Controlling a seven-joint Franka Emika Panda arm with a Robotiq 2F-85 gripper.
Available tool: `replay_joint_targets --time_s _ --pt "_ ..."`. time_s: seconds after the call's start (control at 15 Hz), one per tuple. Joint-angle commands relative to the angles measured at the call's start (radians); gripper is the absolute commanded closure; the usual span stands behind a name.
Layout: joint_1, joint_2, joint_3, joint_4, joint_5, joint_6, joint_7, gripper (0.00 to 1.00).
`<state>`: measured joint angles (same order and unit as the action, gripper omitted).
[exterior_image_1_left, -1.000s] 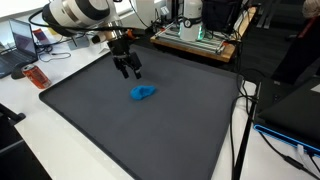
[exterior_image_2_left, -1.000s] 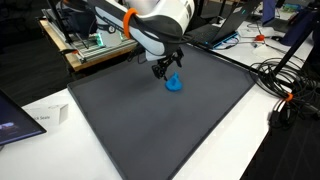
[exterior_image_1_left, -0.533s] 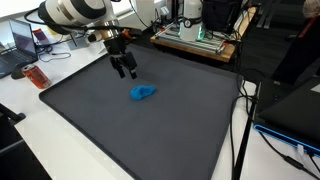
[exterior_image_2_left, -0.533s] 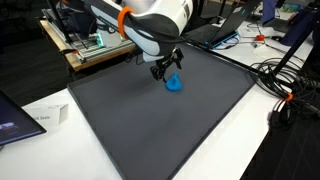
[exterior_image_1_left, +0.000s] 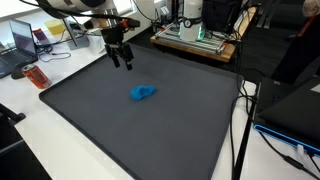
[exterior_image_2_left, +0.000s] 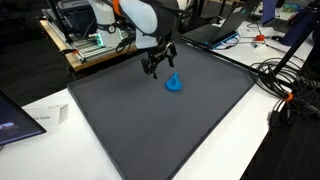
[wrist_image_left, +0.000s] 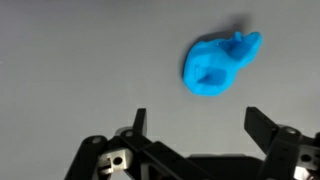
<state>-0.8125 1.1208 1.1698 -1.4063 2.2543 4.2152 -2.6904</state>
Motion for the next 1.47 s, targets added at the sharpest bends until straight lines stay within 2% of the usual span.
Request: replay_joint_targets --time_s 0.0,0.33,0.6,0.73,0.8,1.0,1.13,1.33,1.4 --pt "-0.012 -0.166 -0.075 -0.16 0.085 0.0 0.048 0.0" --pt "0.015 -0.365 -0.154 -0.361 0.18 -0.062 0.141 0.0" --pt "0.038 -0.513 -0.191 -0.496 0.273 -0.16 0.236 0.0" --pt "0.043 -0.58 -0.191 -0.555 0.325 -0.232 0.262 0.0" --pt "-0.01 -0.564 -0.104 -0.593 0.265 -0.25 0.331 0.0" --pt "-0.027 -0.641 -0.061 -0.674 0.262 -0.366 0.421 0.0" --pt "-0.005 -0.696 -0.064 -0.716 0.262 -0.437 0.491 0.0" --pt "0.102 -0.788 -0.149 -0.749 0.258 -0.525 0.604 0.0" --pt "0.053 -0.687 -0.106 -0.699 0.26 -0.466 0.528 0.0"
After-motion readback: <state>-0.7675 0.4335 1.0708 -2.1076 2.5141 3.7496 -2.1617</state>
